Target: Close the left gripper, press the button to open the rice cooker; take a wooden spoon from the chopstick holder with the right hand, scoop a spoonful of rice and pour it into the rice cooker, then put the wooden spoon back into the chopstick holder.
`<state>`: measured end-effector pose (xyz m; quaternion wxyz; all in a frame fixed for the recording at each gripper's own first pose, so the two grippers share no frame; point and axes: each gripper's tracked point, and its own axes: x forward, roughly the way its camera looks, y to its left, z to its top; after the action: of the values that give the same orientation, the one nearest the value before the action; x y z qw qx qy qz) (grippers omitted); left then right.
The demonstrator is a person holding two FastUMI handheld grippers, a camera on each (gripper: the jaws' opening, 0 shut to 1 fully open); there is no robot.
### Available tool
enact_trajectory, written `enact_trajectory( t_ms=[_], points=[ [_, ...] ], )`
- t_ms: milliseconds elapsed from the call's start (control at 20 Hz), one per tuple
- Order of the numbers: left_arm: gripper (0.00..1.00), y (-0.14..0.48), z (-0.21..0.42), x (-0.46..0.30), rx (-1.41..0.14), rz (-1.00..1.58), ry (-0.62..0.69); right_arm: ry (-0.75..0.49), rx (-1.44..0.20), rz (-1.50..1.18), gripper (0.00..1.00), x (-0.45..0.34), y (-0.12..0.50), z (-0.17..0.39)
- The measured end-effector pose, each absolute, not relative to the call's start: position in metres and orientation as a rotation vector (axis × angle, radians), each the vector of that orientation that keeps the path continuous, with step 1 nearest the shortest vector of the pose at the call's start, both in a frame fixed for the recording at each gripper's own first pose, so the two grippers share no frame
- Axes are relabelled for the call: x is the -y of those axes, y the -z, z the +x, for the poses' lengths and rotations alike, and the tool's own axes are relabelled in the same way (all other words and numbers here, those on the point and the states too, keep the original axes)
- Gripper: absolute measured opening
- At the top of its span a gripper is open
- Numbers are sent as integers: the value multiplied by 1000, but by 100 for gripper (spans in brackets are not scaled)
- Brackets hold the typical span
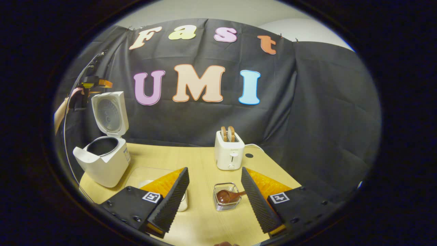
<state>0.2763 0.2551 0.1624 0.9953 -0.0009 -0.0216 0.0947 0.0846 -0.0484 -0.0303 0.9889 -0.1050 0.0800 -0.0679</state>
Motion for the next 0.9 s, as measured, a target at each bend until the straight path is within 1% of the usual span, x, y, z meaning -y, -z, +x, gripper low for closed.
enact_trajectory(
  t_ms=[150,200,250,350,400,450,500,550,600,650,750,800,900],
  points=[
    [89,-154,291,-255,7,18,-192,138,-165,-217,100,50,32,85],
    [89,-153,294,-257,-5,36,-203,135,-171,-221,100,50,33,84],
    [89,-152,294,-256,-9,46,-203,131,-174,-226,93,49,34,84],
    [90,-146,293,-257,-36,65,-212,126,-176,-243,99,49,34,83],
    [90,-144,294,-258,-50,82,-220,124,-175,-247,97,49,33,81],
    [87,-145,294,-258,-50,85,-223,120,-173,-247,95,49,33,80],
    [89,-146,294,-257,-49,80,-225,116,-170,-244,93,47,31,79],
    [89,-145,292,-257,-50,84,-224,112,-168,-238,99,46,31,79],
    [89,-146,292,-257,-45,84,-222,108,-165,-233,99,45,31,77],
    [89,-145,291,-257,-46,85,-219,104,-162,-229,93,44,30,77],
    [89,-144,284,-255,-35,84,-211,99,-155,-232,93,43,29,75],
    [89,-139,272,-253,-30,81,-210,98,-153,-236,99,43,29,74],
    [88,-133,253,-249,-31,78,-208,97,-145,-250,99,43,27,75]
  ],
)
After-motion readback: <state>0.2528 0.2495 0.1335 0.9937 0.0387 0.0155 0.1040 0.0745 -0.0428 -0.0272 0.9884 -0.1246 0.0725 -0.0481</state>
